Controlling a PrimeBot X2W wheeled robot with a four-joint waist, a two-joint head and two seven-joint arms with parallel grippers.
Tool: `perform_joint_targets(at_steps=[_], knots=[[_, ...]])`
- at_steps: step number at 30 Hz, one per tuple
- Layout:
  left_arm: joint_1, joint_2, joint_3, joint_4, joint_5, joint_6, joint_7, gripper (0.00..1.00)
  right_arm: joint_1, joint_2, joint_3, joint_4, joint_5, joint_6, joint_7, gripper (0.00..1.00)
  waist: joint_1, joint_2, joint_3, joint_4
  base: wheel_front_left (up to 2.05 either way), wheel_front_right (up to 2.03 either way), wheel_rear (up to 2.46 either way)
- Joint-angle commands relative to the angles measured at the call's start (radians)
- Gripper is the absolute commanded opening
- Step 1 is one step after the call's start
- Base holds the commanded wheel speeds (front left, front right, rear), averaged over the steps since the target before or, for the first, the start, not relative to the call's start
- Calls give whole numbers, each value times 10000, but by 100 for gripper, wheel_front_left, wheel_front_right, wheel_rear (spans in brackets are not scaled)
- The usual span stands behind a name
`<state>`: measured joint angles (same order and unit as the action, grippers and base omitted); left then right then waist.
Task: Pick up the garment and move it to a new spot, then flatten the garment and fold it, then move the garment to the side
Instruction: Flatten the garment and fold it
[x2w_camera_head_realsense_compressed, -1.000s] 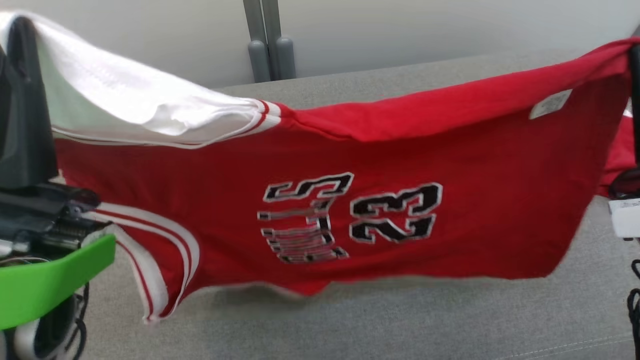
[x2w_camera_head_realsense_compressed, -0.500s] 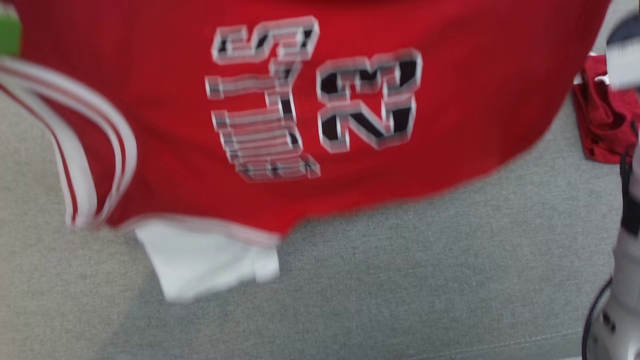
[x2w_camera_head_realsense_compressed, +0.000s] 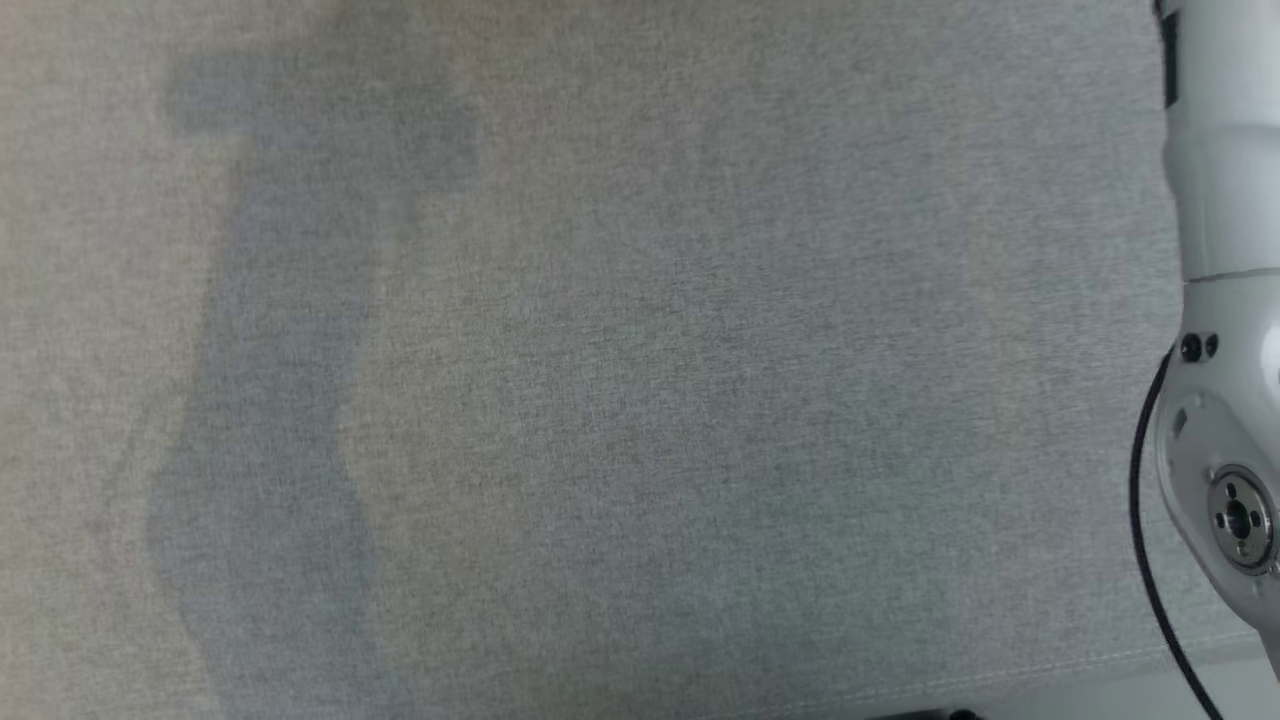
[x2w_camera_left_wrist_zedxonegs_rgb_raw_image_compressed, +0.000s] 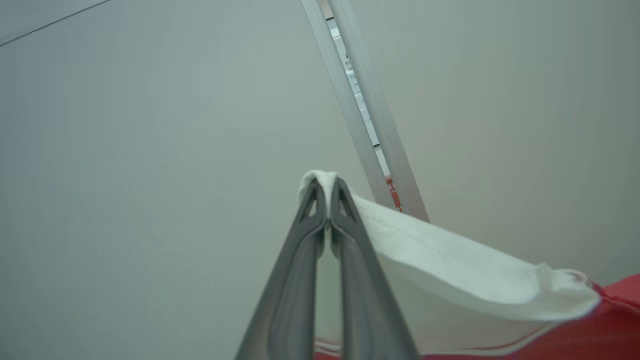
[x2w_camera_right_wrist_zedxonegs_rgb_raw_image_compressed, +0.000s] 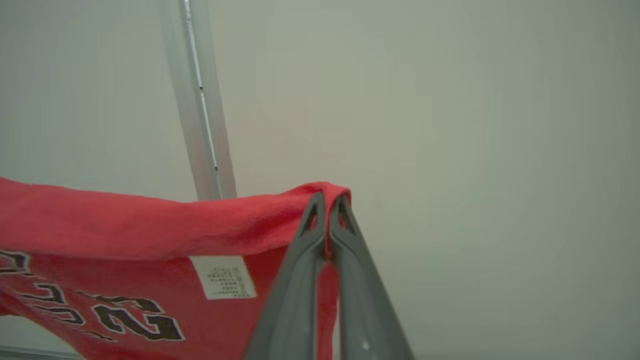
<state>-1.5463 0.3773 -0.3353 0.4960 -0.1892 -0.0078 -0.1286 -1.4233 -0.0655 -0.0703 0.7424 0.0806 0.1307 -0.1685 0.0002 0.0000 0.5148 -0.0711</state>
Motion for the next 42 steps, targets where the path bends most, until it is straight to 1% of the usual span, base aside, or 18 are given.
perform_joint_targets(at_steps=[1,3,6,8,11,13,17,21,23,25,28,32,38,42], knots=[[497,-104,62,300,-184,63,-283,0,82,63,-32,464,-122,1,-257,0,-2,0,726,327,0,0,0],[907,-225,265,616,-513,87,-683,0,209,98,-23,1139,-169,1,-552,0,-2,0,987,409,0,0,0],[1667,-389,572,796,-1095,-77,-1060,0,367,107,64,1900,-57,-1,-831,0,-2,0,1344,518,0,0,0],[2241,-397,709,608,-1269,-186,-1226,0,531,124,239,2146,149,-1,-920,0,-2,0,1480,552,0,0,0],[3048,-323,978,-8,-1555,-318,-1329,0,836,131,518,2109,695,1,-973,0,-2,0,1532,565,0,0,0],[3650,-293,1181,-627,-1706,-372,-1369,0,1131,83,777,1782,1095,-1,-964,0,-2,0,1490,548,0,0,0],[5083,-208,1657,-2238,-1958,-434,-1368,0,1951,-225,1340,1137,2060,-1,-969,0,-2,0,1293,495,0,0,0],[6887,-126,2157,-3969,-2171,-252,-1374,0,2886,-561,1986,305,3045,-1,-969,0,-2,0,986,491,0,0,0],[7881,-152,2425,-4730,-2252,-139,-1373,0,3419,-769,2274,-160,3506,-1,-967,0,-2,0,777,497,0,0,0],[9009,-293,2622,-5462,-2275,-21,-1374,0,4111,-939,2506,-682,4034,-1,-966,0,-2,0,481,552,0,0,0],[10470,-515,2726,-6086,-2280,80,-1376,0,5083,-1184,2690,-1313,4528,-1,-966,0,-2,0,22,641,0,0,0],[12211,-1047,2734,-6575,-2326,141,-1377,0,6641,-1367,2666,-2105,4781,-1,-967,0,-2,0,-692,783,0,0,0],[14295,-1778,2835,-6850,-2257,21,-1376,0,8836,-1029,2171,-3069,5004,-1,-967,0,-2,0,-1918,868,0,0,0],[15438,-2229,2965,-7041,-2131,-25,-1378,0,10149,-708,1768,-3690,4639,-1,-968,0,-2,0,-2688,836,0,0,0]])
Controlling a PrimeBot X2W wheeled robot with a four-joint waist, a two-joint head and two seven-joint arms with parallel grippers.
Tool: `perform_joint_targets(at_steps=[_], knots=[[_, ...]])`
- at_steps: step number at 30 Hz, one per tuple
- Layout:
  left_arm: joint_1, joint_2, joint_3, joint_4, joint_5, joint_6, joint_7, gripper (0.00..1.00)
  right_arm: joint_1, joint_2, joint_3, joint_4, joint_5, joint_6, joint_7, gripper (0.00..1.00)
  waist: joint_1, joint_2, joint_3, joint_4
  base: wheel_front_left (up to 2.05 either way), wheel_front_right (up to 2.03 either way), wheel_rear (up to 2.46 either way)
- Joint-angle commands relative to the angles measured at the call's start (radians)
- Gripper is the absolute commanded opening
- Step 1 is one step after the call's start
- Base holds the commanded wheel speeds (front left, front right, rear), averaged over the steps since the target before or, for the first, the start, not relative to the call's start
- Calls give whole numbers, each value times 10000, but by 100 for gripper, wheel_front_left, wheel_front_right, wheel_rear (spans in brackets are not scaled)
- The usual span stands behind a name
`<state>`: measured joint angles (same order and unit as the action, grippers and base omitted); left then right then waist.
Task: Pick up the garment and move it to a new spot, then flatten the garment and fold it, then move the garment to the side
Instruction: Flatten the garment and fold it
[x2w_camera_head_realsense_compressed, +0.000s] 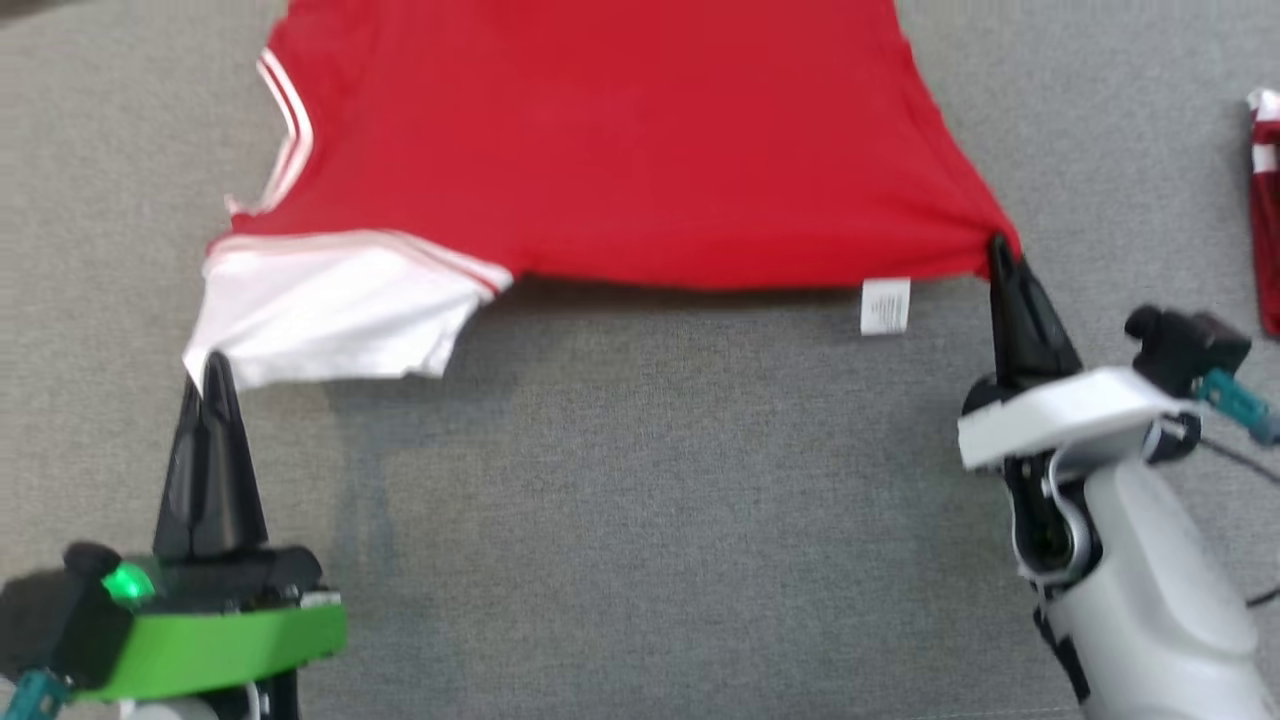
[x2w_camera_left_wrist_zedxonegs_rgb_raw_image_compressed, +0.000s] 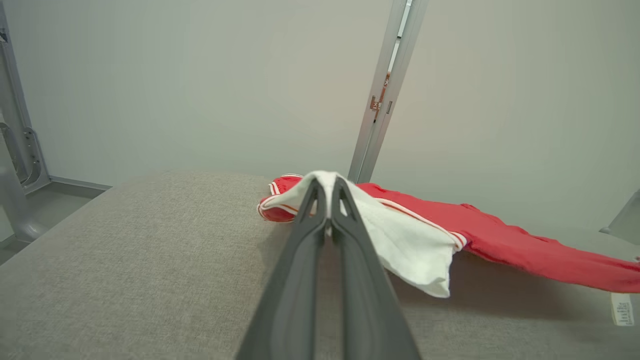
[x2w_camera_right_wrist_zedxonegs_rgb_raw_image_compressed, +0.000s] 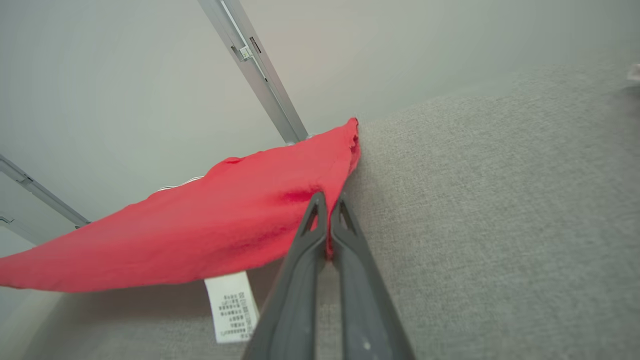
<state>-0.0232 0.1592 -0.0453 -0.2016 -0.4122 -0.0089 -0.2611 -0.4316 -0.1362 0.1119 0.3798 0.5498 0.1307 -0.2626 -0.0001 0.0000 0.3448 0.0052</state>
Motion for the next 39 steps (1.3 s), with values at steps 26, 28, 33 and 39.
perform_joint_targets(at_steps=[26,28,33,39], knots=[[4110,-426,-331,-1129,522,-21,300,0,5408,737,-1002,-3751,-1138,1,2172,0,1,0,-2250,-289,0,0,0],[3963,-463,-368,-753,424,-81,250,0,5357,733,-971,-3358,-1061,1,2150,0,1,0,-2257,-298,0,0,0],[3560,-457,-349,-76,233,-219,208,0,4973,791,-924,-2407,-923,1,1886,0,1,0,-2264,-280,0,0,0],[2758,-235,-301,627,149,-429,216,0,4470,834,-628,-1622,-188,1,1703,0,1,0,-2240,-299,0,0,0]])
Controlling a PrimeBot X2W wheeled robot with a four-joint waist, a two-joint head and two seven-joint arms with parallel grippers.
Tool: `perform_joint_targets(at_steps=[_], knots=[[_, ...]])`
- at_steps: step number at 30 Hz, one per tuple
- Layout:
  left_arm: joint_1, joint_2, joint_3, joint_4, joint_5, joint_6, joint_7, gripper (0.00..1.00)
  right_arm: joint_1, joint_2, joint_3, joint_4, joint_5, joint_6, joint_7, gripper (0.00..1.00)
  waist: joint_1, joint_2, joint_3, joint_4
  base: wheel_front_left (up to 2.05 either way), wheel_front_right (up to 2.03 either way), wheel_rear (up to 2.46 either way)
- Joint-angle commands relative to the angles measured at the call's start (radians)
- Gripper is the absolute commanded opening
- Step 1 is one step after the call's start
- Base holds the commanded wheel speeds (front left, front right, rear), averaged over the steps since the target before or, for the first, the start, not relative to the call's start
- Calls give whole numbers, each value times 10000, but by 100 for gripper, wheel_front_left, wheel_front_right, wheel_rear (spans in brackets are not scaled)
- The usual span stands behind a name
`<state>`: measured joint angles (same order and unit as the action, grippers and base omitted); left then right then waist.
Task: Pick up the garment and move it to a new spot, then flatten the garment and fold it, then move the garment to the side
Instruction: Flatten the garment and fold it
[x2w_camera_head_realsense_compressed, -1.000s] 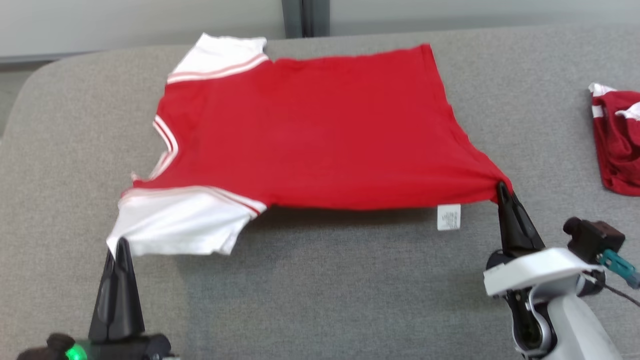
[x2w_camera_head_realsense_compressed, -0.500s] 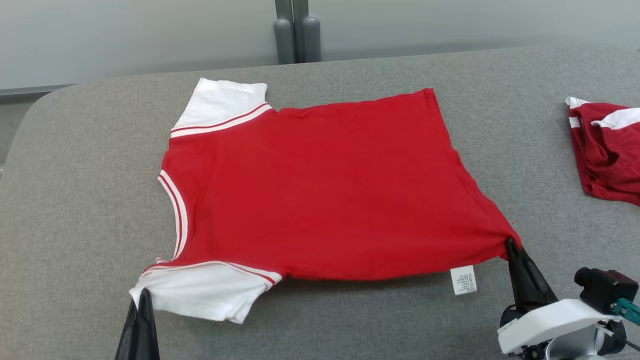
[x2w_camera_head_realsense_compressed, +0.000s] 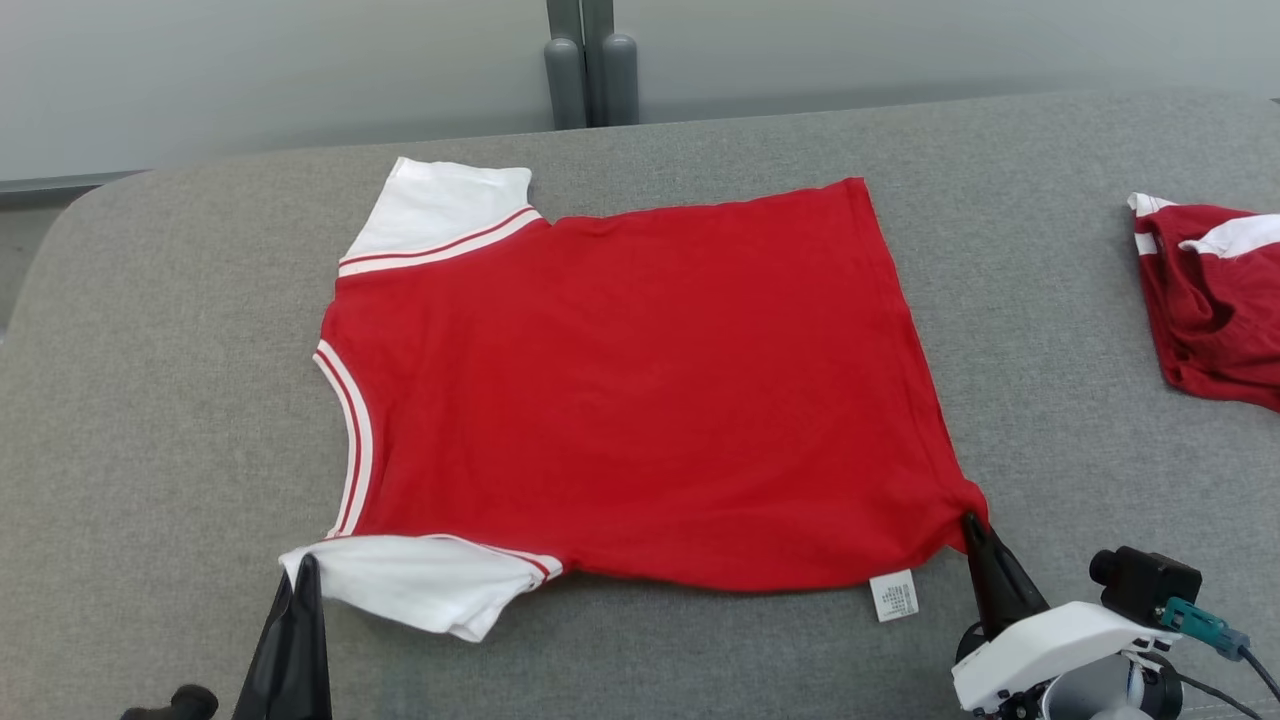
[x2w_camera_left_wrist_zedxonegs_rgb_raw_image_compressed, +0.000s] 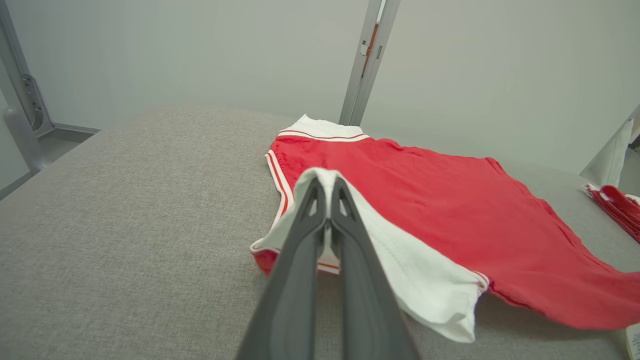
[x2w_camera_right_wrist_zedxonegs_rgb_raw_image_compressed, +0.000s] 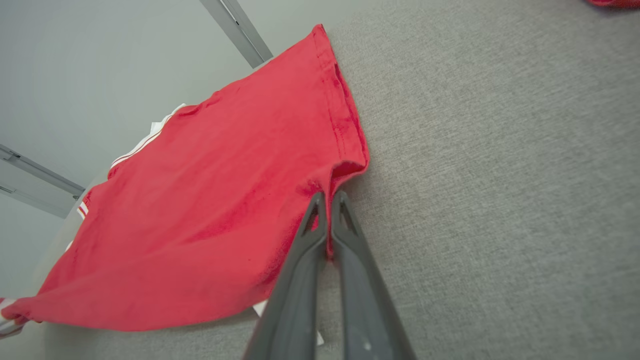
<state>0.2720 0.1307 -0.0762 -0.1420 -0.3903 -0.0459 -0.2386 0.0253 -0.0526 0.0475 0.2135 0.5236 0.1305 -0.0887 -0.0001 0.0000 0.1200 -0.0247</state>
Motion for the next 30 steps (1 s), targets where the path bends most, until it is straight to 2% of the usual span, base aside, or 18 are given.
perform_joint_targets(at_steps=[1,11,19,30], knots=[[-415,101,-28,175,-49,-103,10,0,-193,-2,69,140,210,3,-77,0,1,0,23,1,0,0,0],[-3256,423,-205,2557,149,-384,-29,0,-1439,12,167,866,1673,3,-640,0,1,0,341,-94,0,0,0],[-5126,474,-338,4768,189,-573,-185,0,-2841,15,286,2259,1597,3,-985,0,1,0,772,-279,0,0,0],[-6835,346,-230,6415,502,-663,-267,0,-4143,11,789,3706,1836,3,-1459,0,1,0,1270,-348,0,0,0]])
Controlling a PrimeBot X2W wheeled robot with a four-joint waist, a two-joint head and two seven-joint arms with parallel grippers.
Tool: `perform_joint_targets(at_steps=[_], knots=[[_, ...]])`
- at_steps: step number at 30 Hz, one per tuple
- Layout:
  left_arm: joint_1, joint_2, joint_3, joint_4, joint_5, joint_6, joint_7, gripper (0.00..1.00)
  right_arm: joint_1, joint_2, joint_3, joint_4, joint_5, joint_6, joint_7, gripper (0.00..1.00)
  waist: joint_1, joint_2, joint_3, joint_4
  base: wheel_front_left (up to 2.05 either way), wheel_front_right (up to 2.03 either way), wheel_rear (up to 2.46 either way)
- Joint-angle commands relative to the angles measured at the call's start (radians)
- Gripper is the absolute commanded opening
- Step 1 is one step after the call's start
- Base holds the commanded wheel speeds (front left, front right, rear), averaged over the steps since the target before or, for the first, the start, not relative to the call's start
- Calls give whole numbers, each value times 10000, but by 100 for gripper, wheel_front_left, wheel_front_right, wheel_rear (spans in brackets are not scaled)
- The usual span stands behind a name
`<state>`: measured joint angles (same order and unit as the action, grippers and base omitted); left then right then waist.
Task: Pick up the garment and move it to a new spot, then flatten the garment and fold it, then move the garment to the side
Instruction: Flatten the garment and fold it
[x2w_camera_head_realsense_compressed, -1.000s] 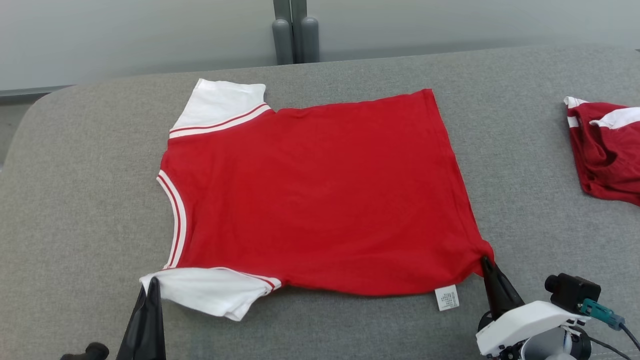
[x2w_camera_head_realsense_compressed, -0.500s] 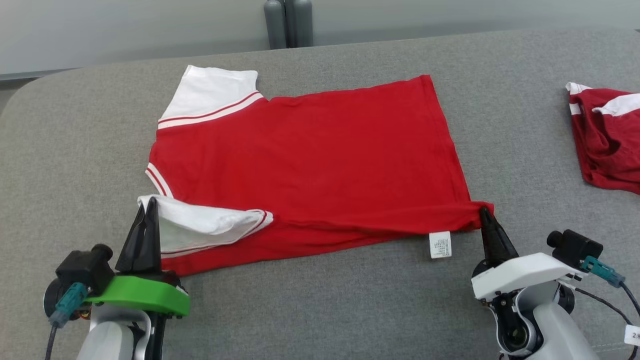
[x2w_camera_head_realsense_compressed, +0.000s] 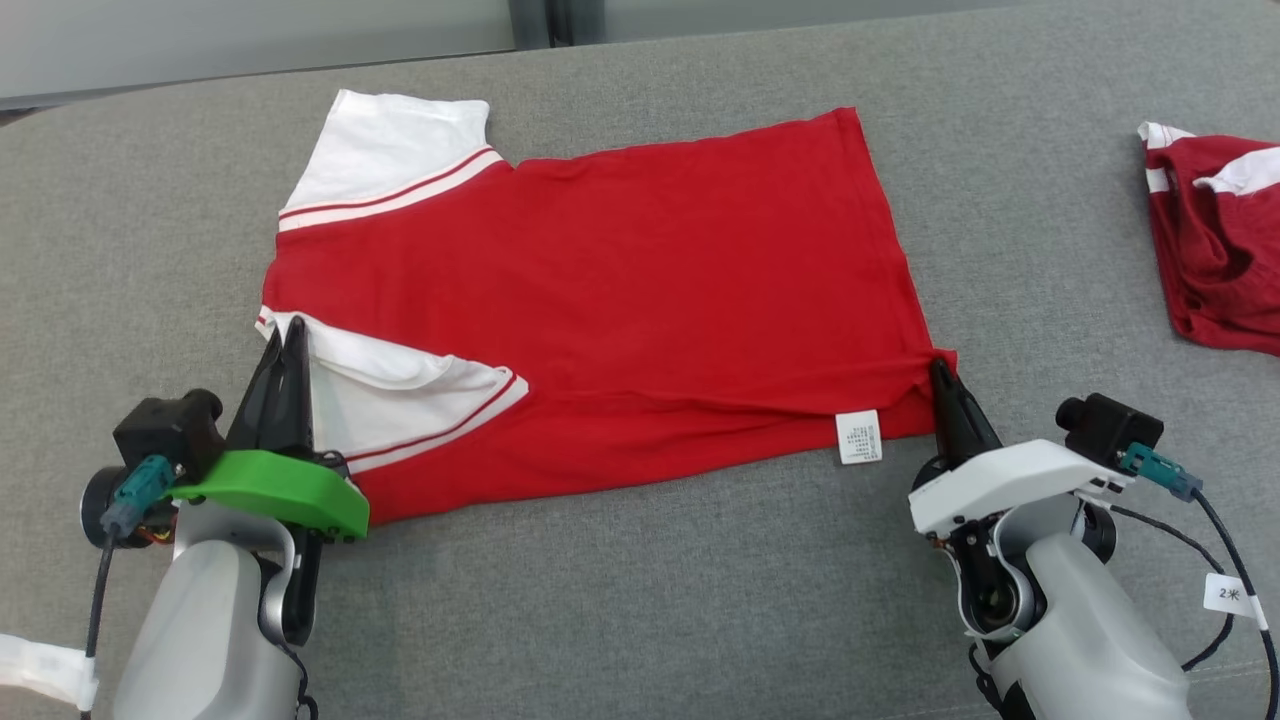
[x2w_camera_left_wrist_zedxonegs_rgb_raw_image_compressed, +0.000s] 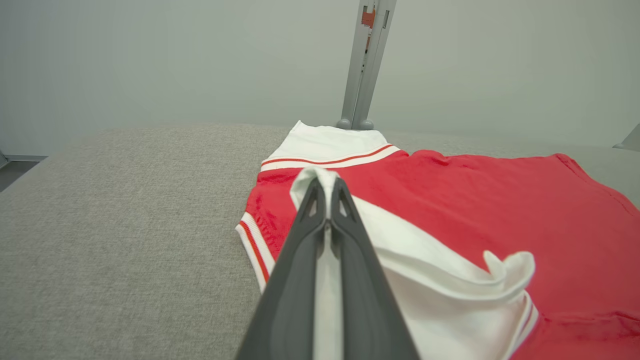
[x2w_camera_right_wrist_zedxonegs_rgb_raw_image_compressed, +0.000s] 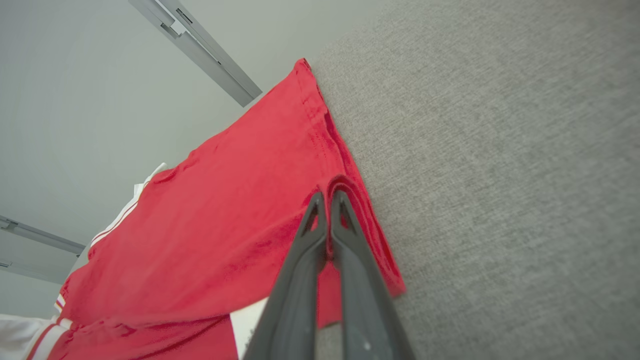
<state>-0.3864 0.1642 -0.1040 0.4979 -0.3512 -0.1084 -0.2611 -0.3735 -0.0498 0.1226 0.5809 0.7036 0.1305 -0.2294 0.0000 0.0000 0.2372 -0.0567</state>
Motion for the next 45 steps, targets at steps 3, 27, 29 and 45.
perform_joint_targets(at_steps=[3,27,29,45], knots=[[-552,-48,130,281,252,-37,-45,0,-435,-19,156,241,89,3,-139,0,0,0,235,-62,0,0,0],[803,-241,1232,39,-64,-154,-17,100,-324,-83,-954,-1238,-1910,3,-354,100,0,0,-393,345,0,0,0],[1295,-202,1233,-54,-268,-172,262,100,118,-71,-1113,-1676,-2569,3,-355,100,0,0,-543,390,0,0,0],[2555,-539,1113,-498,-1448,57,2571,100,1447,-17,-679,-2712,-3136,3,-309,100,0,0,-540,-3,0,0,0]])
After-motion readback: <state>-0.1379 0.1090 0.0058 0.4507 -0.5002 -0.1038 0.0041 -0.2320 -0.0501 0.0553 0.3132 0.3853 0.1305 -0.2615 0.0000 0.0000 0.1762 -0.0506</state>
